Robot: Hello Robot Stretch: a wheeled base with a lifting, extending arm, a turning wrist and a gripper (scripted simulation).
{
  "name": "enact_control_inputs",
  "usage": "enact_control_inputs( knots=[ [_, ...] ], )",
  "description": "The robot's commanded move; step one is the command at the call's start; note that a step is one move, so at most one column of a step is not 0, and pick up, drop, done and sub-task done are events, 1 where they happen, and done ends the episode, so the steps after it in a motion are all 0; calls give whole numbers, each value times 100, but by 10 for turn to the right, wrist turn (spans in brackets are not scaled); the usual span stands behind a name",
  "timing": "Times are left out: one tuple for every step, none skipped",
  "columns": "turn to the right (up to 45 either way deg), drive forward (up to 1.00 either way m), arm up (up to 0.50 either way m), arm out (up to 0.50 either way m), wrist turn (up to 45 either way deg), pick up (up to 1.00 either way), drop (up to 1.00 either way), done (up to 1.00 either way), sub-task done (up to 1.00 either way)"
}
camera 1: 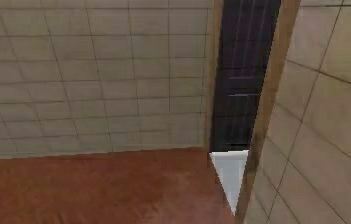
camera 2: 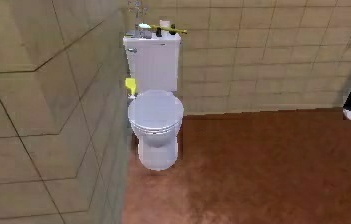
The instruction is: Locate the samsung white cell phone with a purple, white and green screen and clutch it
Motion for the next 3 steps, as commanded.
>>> enact_control_inputs(
  knots=[
    [0, 100, 0, 0, 0, 0, 0, 0, 0],
    [390, 0, 0, 0, 0, 0, 0, 0, 0],
    [0, 40, 0, 0, 0, 0, 0, 0, 0]
  ],
)
